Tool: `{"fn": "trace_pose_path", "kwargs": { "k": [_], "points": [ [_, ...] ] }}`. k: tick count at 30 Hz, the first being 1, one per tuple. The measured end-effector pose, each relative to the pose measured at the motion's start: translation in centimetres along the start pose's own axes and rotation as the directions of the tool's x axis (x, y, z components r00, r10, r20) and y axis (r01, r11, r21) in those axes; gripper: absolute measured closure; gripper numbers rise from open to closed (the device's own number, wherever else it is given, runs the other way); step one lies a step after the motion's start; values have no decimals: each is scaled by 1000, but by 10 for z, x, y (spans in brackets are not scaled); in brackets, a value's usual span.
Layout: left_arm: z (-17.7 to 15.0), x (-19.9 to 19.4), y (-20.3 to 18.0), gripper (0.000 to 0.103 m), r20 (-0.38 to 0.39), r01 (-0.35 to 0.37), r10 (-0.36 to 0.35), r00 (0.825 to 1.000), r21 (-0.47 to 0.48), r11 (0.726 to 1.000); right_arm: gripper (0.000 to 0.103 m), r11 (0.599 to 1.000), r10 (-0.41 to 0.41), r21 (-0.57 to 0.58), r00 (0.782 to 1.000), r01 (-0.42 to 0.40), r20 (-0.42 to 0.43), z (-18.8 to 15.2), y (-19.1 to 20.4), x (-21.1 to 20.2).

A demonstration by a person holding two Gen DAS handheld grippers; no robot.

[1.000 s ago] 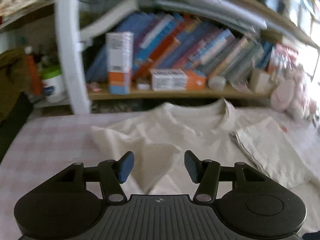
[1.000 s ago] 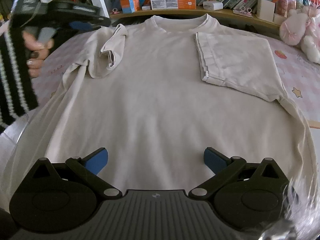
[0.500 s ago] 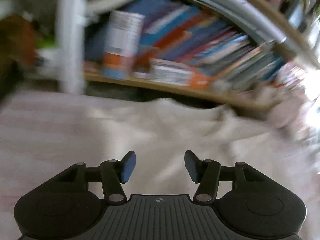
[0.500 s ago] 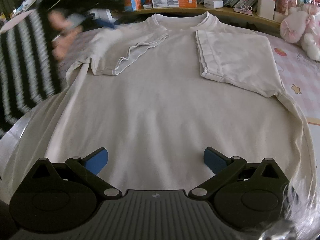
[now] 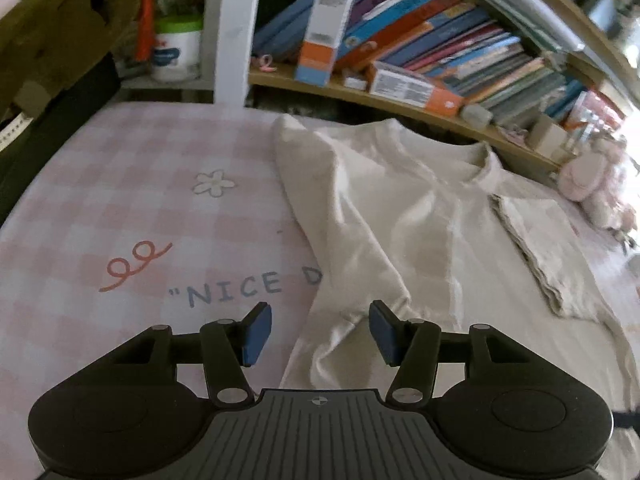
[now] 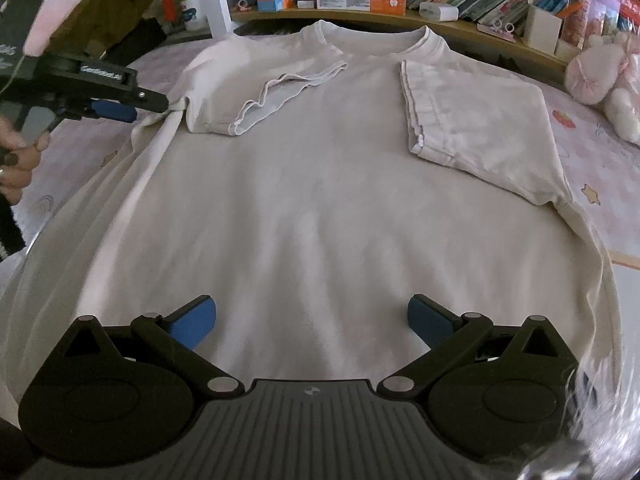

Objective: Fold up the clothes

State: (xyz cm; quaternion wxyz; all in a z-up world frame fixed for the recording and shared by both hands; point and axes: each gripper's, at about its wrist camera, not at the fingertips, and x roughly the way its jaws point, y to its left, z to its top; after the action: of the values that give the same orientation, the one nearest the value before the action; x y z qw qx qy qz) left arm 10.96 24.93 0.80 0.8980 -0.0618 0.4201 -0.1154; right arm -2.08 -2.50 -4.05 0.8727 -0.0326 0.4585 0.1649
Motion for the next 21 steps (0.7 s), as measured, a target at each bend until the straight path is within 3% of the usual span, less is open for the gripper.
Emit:
{"fn": "trace_pose_path", "kwargs": {
  "k": [3, 5, 6, 7, 9, 11, 13, 14, 15, 17, 18, 20, 21],
  "points": [
    [1, 7, -1, 57, -29, -1, 2, 1000, 41, 999, 0, 1000, -9, -3, 1000, 9, -2, 0, 2, 1],
    [1, 15, -4, 67, -43, 2, 0, 999, 61, 998, 0, 1000, -18, -1, 1000, 18, -5, 1, 3, 2],
    [2, 18, -5, 76, -44, 2, 1, 999, 69, 998, 0, 1000, -21, 0, 1000, 21, -7, 1, 4, 3],
    [3, 18, -6, 99, -35, -3, 5, 999, 64, 998, 0, 1000, -24, 1, 1000, 24, -8, 1, 4, 3],
    [3, 10, -1, 99, 9, -30, 30, 999, 13, 999, 0, 1000, -26, 0, 1000, 26, -10, 2, 5, 4],
    [0, -8, 17, 99, 62, -81, 88, 994, -103, 991, 0, 1000, -27, 1, 1000, 27, -9, 2, 5, 5],
    [-11, -16, 46, 98, 29, -126, 136, 990, -232, 964, 0, 1000, -29, -3, 1000, 29, -6, 2, 5, 5],
    [-17, -14, 58, 94, -10, -130, 132, 991, -261, 956, 0, 999, -32, -8, 999, 32, -3, 1, 6, 6],
    [-21, -12, 69, 92, -48, -128, 120, 992, -276, 952, 0, 999, -35, -16, 999, 35, -2, 1, 6, 6],
    [-22, -17, 78, 84, -50, -109, 99, 994, -280, 954, 0, 998, -44, -32, 999, 44, -1, 1, 7, 8],
    [-19, -21, 80, 81, -38, -91, 84, 996, -272, 958, 0, 998, -47, -35, 999, 47, -2, 1, 7, 8],
    [-13, -31, 82, 62, 8, -57, 61, 998, -253, 966, 0, 998, -50, -38, 999, 50, -2, 2, 6, 9],
    [-9, -36, 83, 60, 43, -50, 63, 997, -250, 967, 0, 998, -50, -40, 999, 50, -1, 2, 6, 9]
  ]
}}
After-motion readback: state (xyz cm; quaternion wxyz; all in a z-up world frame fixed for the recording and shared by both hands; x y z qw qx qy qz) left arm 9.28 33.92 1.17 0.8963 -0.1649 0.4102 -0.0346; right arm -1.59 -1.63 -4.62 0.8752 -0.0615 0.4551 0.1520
